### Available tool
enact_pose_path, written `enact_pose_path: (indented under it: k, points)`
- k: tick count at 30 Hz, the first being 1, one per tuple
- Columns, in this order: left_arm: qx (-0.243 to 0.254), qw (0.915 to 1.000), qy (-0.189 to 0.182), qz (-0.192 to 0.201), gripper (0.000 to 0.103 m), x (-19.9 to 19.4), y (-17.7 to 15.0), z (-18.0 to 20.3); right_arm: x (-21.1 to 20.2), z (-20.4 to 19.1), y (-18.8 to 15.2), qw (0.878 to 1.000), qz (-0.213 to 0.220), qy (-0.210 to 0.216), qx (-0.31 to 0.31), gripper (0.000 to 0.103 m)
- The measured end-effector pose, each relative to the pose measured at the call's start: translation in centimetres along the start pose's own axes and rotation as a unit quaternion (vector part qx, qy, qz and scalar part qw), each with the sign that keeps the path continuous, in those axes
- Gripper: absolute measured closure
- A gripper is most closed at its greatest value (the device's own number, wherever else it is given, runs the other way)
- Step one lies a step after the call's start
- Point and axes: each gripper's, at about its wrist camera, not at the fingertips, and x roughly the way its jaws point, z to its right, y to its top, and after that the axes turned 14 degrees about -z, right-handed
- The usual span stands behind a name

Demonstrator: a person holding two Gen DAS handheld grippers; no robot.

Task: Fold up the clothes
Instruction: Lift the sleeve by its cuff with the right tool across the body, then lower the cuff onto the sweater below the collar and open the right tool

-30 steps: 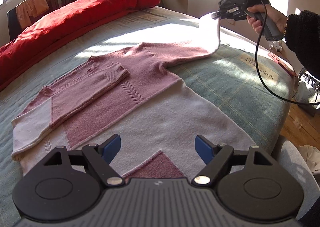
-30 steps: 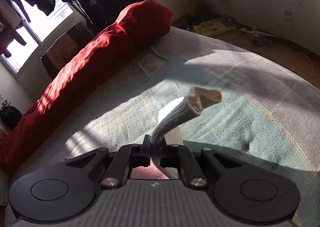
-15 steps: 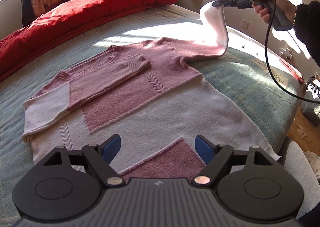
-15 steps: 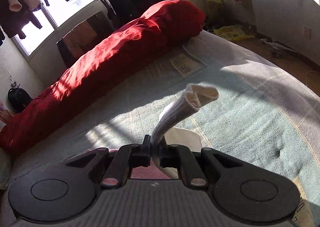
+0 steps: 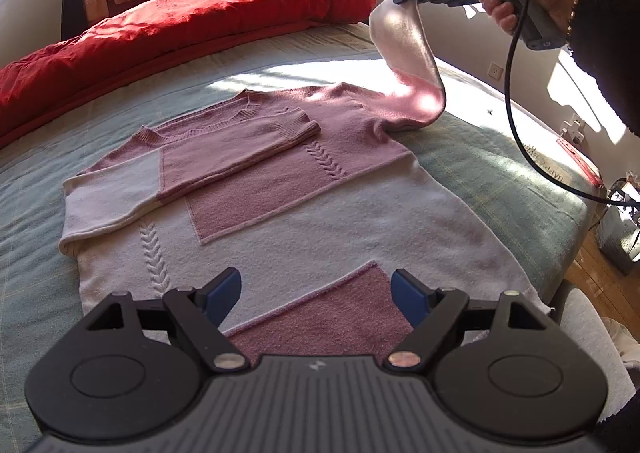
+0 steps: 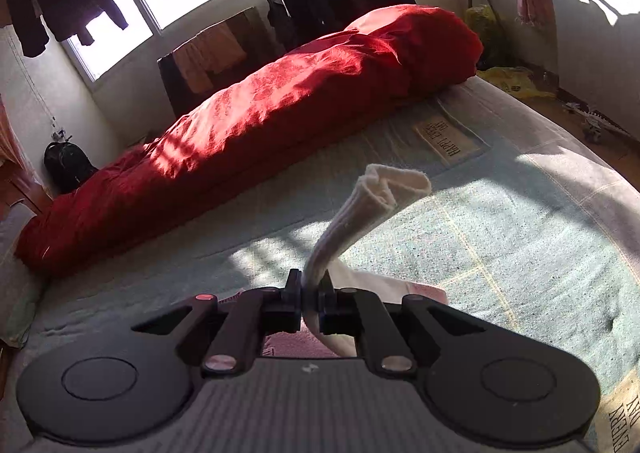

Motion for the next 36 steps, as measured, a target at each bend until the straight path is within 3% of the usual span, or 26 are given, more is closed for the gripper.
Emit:
enact_pose_path:
  k: [21, 30, 36]
  points:
    - [-0.040, 0.9990, -0.007, 0.020, 0.021, -1.7, -2.7, -3.6, 3.2, -12.7, -0.1, 0.995, -0.028, 0.029, -0.086, 0.095]
    - [-0.056, 0.9982, -0.008, 0.021, 0.021, -1.9, -3.5, -4.8, 5.4, -17.9, -1.3, 0.989, -0.048, 0.041, -0.134, 0.094]
    - [-0.062, 0.9979, -0.009, 0.017, 0.021, -1.7, -4.0, -5.4, 8.2, -20.6, -3.2, 0.982, -0.072, 0.024, -0.171, 0.094]
